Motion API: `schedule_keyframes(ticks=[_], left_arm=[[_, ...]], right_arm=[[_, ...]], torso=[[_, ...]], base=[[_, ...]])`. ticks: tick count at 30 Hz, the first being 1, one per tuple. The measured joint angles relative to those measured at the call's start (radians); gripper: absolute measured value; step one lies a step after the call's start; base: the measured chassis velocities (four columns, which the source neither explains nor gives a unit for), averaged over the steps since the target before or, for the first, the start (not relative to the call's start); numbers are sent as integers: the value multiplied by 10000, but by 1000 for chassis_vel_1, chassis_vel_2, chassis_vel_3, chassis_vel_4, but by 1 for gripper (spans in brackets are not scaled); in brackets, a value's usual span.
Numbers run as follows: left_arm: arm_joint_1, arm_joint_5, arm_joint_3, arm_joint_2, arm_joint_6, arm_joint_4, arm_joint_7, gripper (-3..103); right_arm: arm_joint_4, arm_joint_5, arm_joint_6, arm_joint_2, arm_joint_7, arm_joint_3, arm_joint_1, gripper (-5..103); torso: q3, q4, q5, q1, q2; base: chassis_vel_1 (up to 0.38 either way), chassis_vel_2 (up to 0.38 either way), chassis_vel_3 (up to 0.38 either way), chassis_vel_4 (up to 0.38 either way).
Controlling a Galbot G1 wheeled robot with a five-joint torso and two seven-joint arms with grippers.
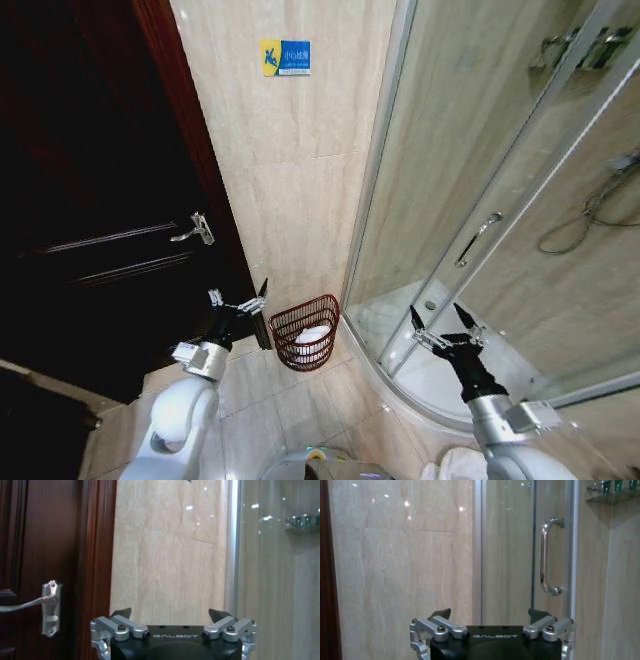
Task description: Discard the used towel into the hamper.
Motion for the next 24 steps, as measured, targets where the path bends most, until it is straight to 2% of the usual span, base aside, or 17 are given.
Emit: schedule_keyframes(ticks=[24], left_arm=[[171,176,49,-33,-599,198,-16,100]], right_arm=[[-69,-46,251,13,105,49,-124,100]], torso=[[0,0,-1,-1,0]], base=[[55,-51,-54,59]])
